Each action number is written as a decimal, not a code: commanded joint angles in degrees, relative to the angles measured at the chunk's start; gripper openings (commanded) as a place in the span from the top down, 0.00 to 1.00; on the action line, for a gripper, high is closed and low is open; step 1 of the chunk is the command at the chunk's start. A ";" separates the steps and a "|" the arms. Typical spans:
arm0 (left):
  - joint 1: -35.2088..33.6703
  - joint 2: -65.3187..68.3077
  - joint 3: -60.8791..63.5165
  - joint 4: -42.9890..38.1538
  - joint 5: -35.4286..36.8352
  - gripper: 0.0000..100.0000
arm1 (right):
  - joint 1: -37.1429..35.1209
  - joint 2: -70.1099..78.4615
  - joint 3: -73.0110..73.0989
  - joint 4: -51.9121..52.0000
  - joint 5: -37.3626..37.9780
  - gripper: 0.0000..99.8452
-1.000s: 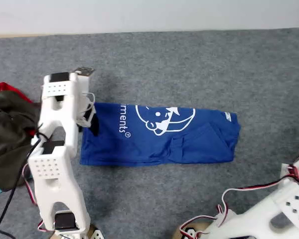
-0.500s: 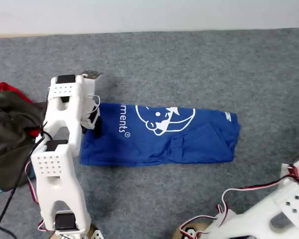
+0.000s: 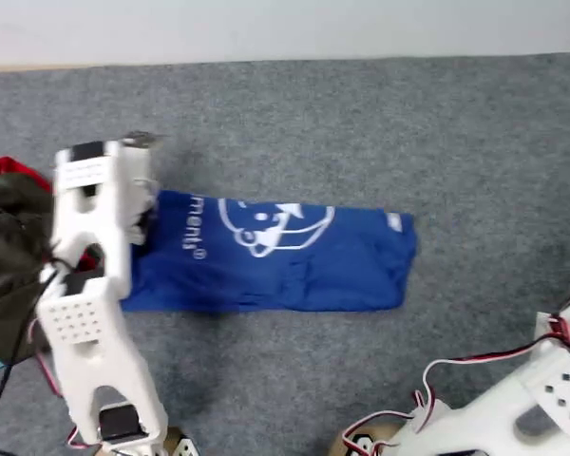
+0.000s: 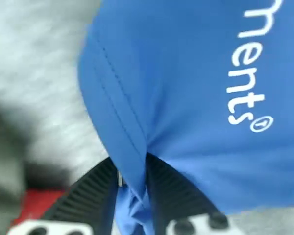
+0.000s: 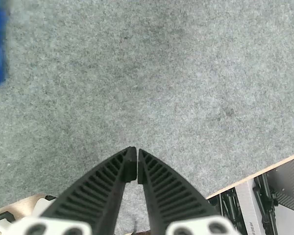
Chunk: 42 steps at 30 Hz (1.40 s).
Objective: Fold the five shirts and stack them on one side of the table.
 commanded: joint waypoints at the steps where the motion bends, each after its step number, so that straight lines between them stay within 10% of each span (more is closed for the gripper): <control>1: -3.78 -5.10 -0.84 2.37 -4.31 1.00 | -0.40 -0.75 -0.62 0.40 0.53 0.99; 11: -0.26 -6.95 -6.11 7.65 -5.10 1.00 | -0.48 -0.66 -0.44 0.40 0.35 0.99; 42: 49.85 -16.97 -6.73 1.32 11.52 1.00 | -0.22 -0.75 -0.35 1.01 0.35 0.99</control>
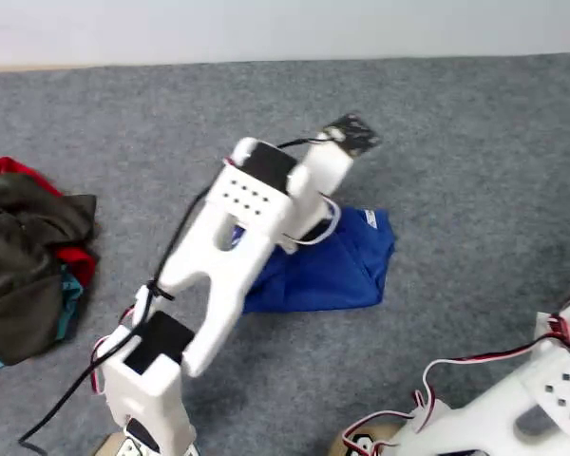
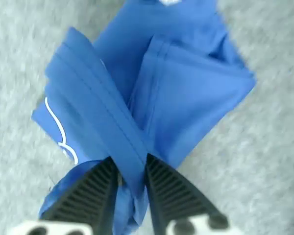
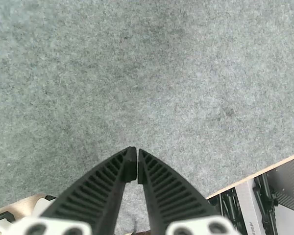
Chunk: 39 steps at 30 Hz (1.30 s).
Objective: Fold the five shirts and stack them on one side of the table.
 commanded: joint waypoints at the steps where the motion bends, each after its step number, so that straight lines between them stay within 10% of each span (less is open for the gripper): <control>1: 2.11 4.92 -7.08 -1.23 2.29 1.00 | -0.22 -0.75 -0.35 1.01 0.35 0.99; 12: 5.19 28.22 -37.23 4.84 3.78 1.00 | -0.31 -0.75 0.62 0.84 0.35 0.99; 27: 8.44 32.44 -39.16 2.90 3.78 0.99 | -0.40 -0.84 2.64 0.66 0.35 0.99; 39: 7.12 31.82 -44.79 4.92 7.47 0.79 | -0.22 -0.84 2.64 1.01 0.35 0.99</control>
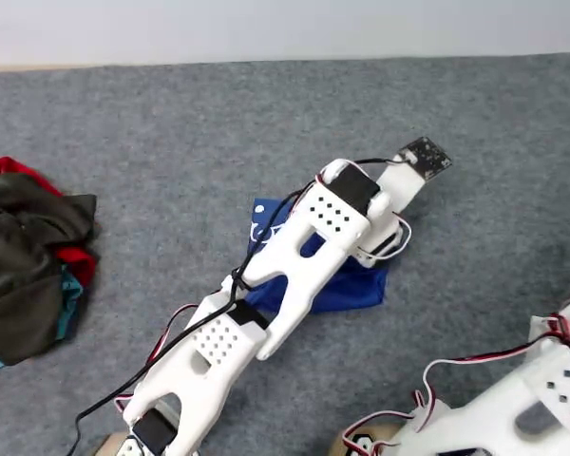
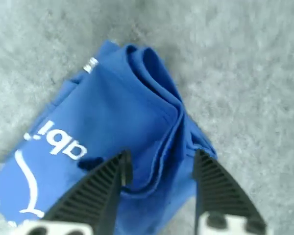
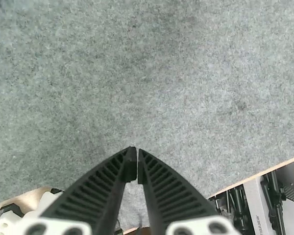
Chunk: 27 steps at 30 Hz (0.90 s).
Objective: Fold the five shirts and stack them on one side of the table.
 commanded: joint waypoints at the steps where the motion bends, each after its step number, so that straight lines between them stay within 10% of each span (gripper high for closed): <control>1: -2.37 -1.41 -5.93 1.76 0.26 0.79 | -0.22 -0.84 -0.53 1.01 0.44 0.99; 27: -15.12 -13.80 30.64 -7.56 -8.88 0.86 | -0.40 -0.84 -0.53 0.92 0.62 0.99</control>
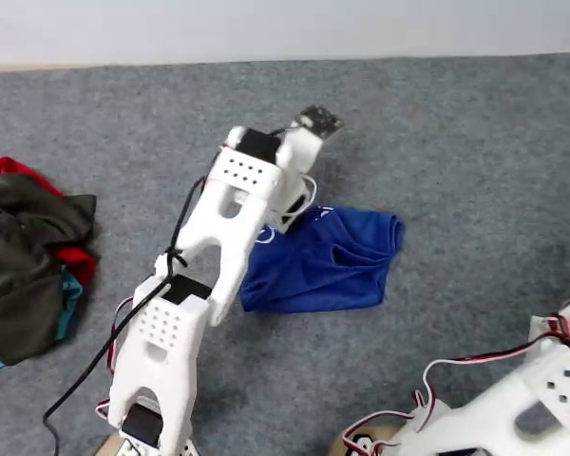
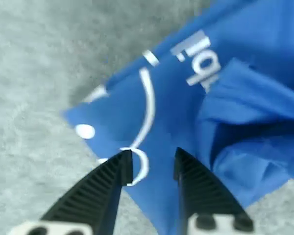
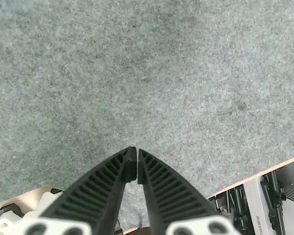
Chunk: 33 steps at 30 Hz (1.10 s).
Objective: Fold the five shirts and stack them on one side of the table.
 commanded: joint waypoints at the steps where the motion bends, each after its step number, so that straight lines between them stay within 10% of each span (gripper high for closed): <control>1: 3.87 -4.04 3.12 0.35 -0.53 0.86 | -0.40 -0.84 -0.53 0.92 0.62 0.99; 24: 28.48 -13.36 10.24 8.62 3.60 0.97 | -0.22 -0.84 -0.53 0.66 0.70 0.99; 33: 23.03 -14.77 8.57 5.89 1.93 0.97 | -0.40 -0.84 -0.53 0.40 0.70 0.99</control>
